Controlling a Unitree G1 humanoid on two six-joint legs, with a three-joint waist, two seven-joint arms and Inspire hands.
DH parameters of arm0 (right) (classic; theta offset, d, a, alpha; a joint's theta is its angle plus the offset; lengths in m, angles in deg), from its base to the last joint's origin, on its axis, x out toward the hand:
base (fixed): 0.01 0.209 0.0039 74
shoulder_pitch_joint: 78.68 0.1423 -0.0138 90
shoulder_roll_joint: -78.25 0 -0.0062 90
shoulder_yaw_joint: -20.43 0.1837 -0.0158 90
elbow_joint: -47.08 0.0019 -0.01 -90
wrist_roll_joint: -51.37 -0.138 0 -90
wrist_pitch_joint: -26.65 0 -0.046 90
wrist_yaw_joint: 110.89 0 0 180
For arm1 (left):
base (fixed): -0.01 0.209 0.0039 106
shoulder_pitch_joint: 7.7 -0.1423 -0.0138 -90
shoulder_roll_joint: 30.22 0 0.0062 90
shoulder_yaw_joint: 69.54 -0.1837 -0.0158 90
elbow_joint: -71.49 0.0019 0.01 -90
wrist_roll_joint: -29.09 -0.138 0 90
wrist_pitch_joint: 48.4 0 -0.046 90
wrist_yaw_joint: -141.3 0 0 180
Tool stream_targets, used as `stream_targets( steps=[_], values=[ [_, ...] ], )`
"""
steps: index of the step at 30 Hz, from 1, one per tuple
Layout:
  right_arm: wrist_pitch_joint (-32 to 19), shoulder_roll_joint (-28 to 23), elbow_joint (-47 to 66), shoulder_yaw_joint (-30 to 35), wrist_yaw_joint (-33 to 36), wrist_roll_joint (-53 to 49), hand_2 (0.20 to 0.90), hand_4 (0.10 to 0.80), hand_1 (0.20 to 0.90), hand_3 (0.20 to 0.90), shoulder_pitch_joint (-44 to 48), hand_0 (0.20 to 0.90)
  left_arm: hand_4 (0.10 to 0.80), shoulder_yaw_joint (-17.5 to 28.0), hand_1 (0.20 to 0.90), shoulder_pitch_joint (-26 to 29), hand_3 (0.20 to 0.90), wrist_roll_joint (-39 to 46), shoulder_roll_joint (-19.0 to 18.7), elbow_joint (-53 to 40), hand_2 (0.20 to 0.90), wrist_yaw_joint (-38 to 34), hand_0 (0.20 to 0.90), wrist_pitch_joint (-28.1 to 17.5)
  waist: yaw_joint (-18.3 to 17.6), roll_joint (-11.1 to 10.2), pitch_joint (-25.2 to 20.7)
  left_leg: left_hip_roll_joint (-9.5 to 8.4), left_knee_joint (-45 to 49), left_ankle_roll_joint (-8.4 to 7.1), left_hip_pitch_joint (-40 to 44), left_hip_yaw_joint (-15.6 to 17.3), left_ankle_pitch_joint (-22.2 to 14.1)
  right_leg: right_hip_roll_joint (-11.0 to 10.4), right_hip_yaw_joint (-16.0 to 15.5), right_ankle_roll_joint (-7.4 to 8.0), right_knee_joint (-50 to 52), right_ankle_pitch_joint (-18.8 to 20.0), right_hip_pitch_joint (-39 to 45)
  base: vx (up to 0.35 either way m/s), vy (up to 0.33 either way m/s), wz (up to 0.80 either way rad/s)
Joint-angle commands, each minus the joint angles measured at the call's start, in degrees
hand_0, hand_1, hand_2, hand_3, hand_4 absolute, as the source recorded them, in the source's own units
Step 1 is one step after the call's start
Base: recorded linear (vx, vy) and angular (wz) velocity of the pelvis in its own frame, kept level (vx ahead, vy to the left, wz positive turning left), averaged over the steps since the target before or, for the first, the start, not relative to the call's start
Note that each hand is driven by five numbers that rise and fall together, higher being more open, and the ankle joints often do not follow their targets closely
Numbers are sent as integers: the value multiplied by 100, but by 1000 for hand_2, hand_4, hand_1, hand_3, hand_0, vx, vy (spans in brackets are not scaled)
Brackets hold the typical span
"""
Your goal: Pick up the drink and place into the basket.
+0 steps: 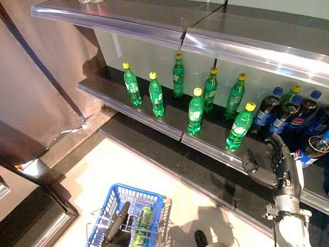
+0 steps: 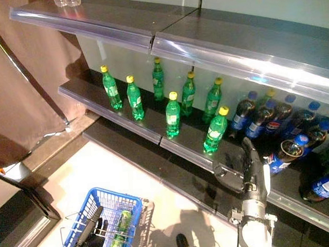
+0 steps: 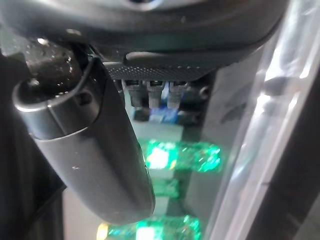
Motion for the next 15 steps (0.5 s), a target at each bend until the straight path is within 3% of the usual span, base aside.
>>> stream_targets(
  steps=[1,9,15],
  values=[
    [-433,-163,614,405,197,17,900,800,900,900,168,900,100,205,300,346,200,121,-630,-1068,300,831,300,-253,151,-74,-220,-453,1535,352,-1024,-323,-713,-220,-262,437,898,-580,-223,95,-67,0],
    [-613,-266,471,342,532,5,900,800,900,900,124,900,100,-6,300,358,200,33,-759,-1199,300,833,300,-328,164,-92,161,-418,2314,331,-1598,-381,-798,-225,-260,408,1435,-669,-632,30,-80,2],
    [-821,-481,572,160,1079,299,900,800,900,900,457,900,100,-404,300,533,200,211,-871,-1533,300,695,300,-667,157,-58,553,-404,3114,269,-2496,-377,-846,-158,-234,322,2087,-775,-1363,-116,-71,1]
  ],
)
